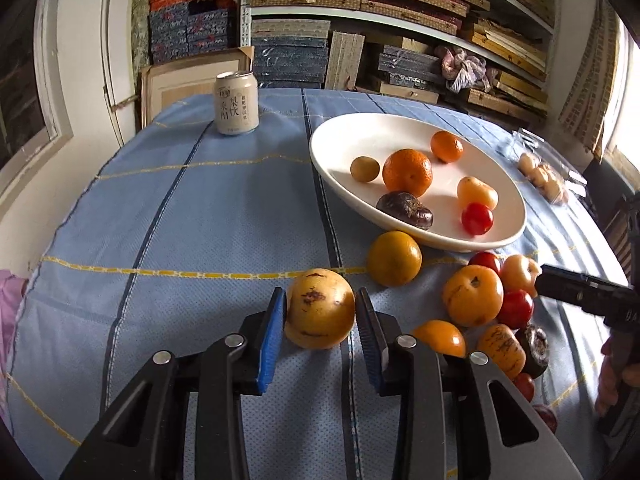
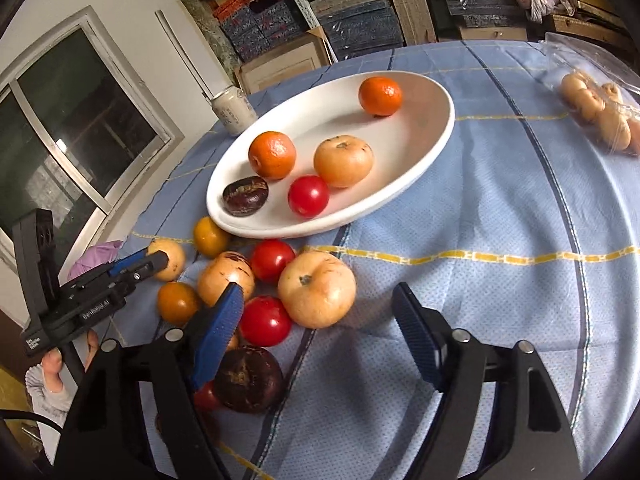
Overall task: Organize fruits
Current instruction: 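Hold the yellow fruit in the left tool while the right tool grasps a pale apple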
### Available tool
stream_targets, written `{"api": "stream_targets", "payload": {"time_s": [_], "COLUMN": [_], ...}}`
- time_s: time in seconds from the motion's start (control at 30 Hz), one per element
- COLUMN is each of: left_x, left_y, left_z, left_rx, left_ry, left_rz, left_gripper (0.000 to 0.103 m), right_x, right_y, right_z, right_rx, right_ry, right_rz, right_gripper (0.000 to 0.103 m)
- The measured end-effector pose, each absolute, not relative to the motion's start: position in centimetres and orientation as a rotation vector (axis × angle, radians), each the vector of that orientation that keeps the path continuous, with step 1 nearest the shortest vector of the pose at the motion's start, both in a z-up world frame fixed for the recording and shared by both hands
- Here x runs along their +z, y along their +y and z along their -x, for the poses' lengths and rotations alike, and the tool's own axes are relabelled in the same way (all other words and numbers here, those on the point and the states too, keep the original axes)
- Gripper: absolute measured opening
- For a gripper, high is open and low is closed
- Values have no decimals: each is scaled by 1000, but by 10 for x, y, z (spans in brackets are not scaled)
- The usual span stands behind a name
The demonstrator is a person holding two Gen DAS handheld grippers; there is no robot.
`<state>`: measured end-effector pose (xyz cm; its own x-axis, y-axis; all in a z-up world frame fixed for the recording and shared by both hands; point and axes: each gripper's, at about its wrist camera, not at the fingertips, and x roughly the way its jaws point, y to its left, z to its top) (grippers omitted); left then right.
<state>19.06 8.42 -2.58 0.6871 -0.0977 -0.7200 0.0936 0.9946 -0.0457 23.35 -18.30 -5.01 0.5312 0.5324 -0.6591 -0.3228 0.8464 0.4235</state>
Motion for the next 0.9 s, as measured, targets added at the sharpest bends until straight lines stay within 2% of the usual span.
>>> {"api": "stream_targets", "payload": {"time_s": [0.07,0.13,0.23,0.57,0.63,0.9], "left_x": [-26,-30,-37,-46,-46,-43], "left_y": [82,81,84,87,89,95], "left_z": [-190,-191,-196,-204,-204,-209], "left_rx": [-100,-74,-57,-78,-83,-77], "left_ry": [805,813,837,872,876,856], "left_rz": [-12,-35,-31,9,23,72], "left_gripper": [36,39,39,39,39,42], "right_x": [-48,-49,-52,-59,-59,-60], "right_y": [-180,-177,-172,-174,-176,-177], "right_z": [-234,-236,-240,-246,-244,-242], "right_rx": [520,527,529,554,544,561], "right_ry": [865,872,890,901,895,899], "right_rz": [-255,-251,-240,-301,-298,-305], "right_gripper": [71,62,55,52,40,40]}}
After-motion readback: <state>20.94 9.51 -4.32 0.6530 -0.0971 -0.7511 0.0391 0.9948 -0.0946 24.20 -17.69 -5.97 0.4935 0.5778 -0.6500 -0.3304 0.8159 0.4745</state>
